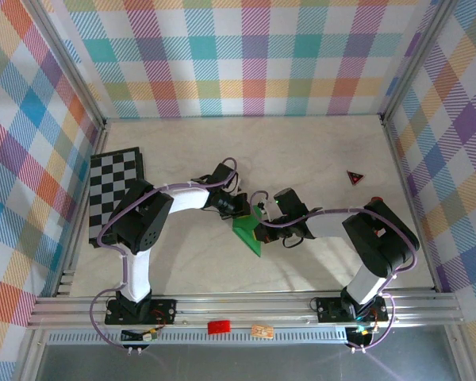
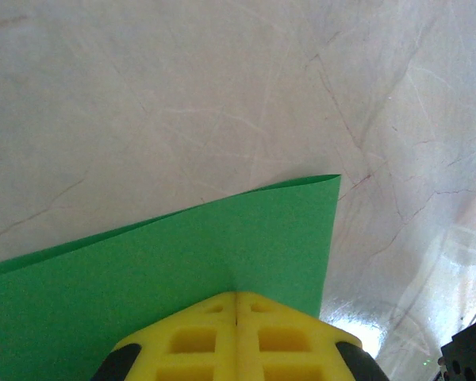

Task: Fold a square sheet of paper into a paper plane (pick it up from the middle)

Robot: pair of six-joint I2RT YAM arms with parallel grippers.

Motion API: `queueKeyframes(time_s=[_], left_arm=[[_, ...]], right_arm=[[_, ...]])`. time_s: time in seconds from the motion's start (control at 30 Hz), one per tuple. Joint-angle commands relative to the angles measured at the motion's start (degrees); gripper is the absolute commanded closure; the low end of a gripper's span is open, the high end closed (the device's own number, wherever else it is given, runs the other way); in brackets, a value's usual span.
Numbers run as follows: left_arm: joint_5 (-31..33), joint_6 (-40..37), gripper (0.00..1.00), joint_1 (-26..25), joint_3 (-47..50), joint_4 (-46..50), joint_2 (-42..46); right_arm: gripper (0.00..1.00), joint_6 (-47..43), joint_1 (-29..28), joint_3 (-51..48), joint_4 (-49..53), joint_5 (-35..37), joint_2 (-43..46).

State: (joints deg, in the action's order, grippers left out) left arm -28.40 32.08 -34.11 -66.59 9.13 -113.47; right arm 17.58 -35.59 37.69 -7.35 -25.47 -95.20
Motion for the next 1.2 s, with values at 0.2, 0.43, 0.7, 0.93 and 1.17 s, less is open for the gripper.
queueKeyframes(time_s=[0.2, 0.43, 0.7, 0.93, 1.17], left_arm=[[2.5, -0.5, 1.00, -0.8, -0.2, 4.2, -1.2], [2.7, -0.5, 1.00, -0.8, -1.0, 4.4, -1.1], [3.7, -1.2, 0.97, -0.8, -4.5, 5.3, 0.0], [7.0, 0.5, 0.89, -0.8, -2.3, 4.1, 5.9], [7.5, 10.4, 0.97, -0.8, 11.5, -6.8, 17.7]], right_arm=[[0.95, 0.3, 0.3, 0.4, 0.1, 0.1, -1.0], [0.95, -0.1, 0.3, 0.0, 0.9, 0.9, -1.5], [0.95, 0.4, 0.3, -0.8, -0.2, 1.0, -1.8], [0.95, 0.8, 0.3, -1.0, -0.7, 1.0, -1.8], [0.95, 1.1, 0.3, -1.4, -1.4, 0.6, -2.0]])
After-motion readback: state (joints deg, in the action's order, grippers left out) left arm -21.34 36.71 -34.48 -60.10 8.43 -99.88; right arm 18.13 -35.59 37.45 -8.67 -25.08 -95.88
